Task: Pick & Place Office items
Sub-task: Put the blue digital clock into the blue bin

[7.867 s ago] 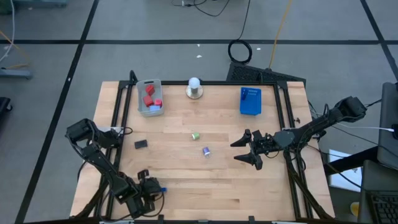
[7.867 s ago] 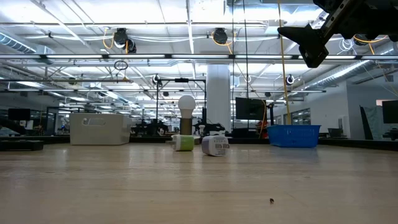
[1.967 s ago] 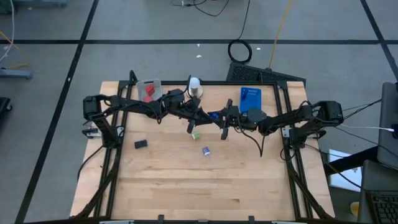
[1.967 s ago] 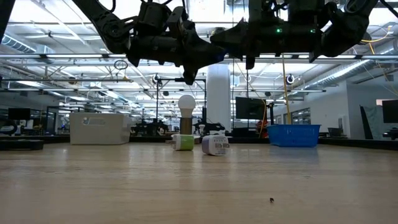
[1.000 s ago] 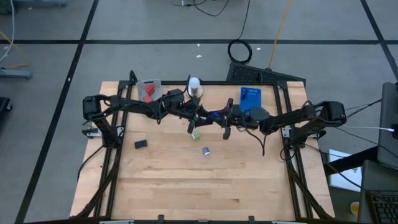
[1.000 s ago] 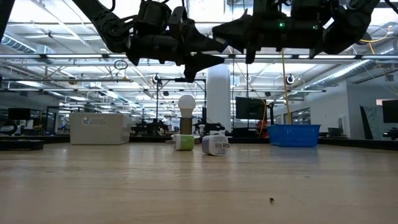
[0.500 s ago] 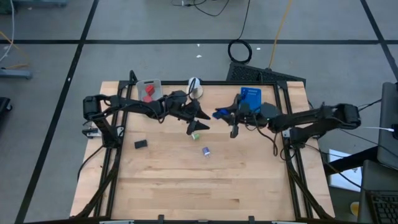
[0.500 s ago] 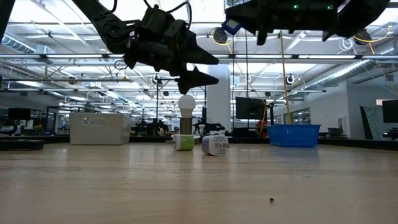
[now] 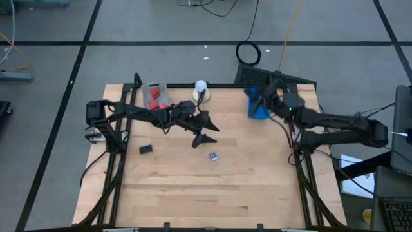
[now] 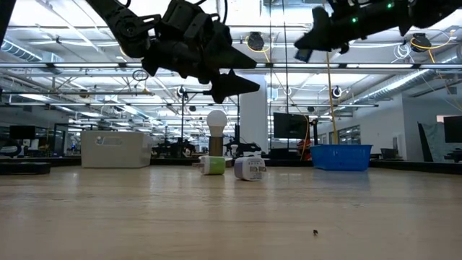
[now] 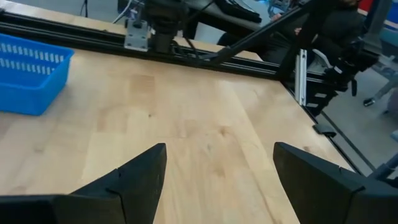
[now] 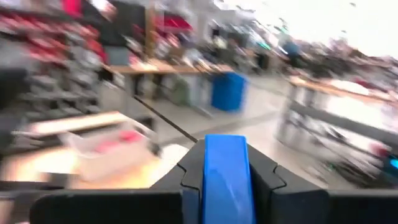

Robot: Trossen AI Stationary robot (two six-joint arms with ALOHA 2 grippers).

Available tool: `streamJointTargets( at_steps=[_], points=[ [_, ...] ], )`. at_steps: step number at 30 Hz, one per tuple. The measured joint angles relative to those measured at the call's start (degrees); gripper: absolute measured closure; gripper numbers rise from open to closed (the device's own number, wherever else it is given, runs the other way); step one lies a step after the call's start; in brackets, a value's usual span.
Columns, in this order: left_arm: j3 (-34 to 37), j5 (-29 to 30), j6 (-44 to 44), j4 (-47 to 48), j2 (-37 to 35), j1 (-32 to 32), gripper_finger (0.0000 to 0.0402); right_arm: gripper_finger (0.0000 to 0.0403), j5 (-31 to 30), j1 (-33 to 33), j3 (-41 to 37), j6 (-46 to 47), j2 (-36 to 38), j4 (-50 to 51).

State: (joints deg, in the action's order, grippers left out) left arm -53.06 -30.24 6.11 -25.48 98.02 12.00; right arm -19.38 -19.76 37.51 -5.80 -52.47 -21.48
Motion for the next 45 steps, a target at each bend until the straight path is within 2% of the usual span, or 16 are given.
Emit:
streamJointTargets(
  at_steps=[5, 8, 14, 20, 24, 29, 32, 38, 45],
  points=[
    [0.00, 0.33, -1.00, -0.80, 0.00, -1.25, 0.0103, 0.0356, 0.05, -10.64, 7.93, 0.01, 1.41, 17.10],
    [0.00, 0.40, -1.57, -1.43, 0.00, -1.64, 0.0103, 0.0356, 0.52, -15.90, 12.01, -1.10, 0.23, 22.72],
    [0.00, 0.52, -1.60, -1.87, 0.00, -1.63, 0.0103, 0.0356, 8.44, -25.48, 14.24, 0.05, -3.69, 28.17],
    [0.00, 1.57, -1.72, -1.85, 0.00, -1.65, 0.0103, 0.0356, 13.59, -32.12, 14.26, 0.69, -10.13, 28.23],
    [0.00, 2.43, -1.70, -1.83, 0.00, -1.65, 0.0103, 0.0354, 14.33, -34.37, 14.27, 0.80, -13.92, 28.21],
    [0.00, 2.43, -1.95, -1.83, 0.00, -1.65, 0.0103, 0.0355, 20.51, -35.40, 14.28, 2.21, -17.13, 29.72],
    [0.00, 2.43, -1.95, -1.83, 0.00, -1.63, 0.0103, 0.0356, 21.10, -35.40, 14.28, 2.01, -18.41, 32.69],
    [0.00, 3.37, -2.87, -1.78, 0.00, -1.63, 0.0103, 0.0356, 21.05, -35.36, 12.87, 1.87, -17.73, 36.65],
    [0.00, 3.37, -2.99, -1.76, 0.00, -1.60, 0.0103, 0.0356, 21.14, -35.31, 8.01, 3.53, -15.94, 36.35]
  ],
)
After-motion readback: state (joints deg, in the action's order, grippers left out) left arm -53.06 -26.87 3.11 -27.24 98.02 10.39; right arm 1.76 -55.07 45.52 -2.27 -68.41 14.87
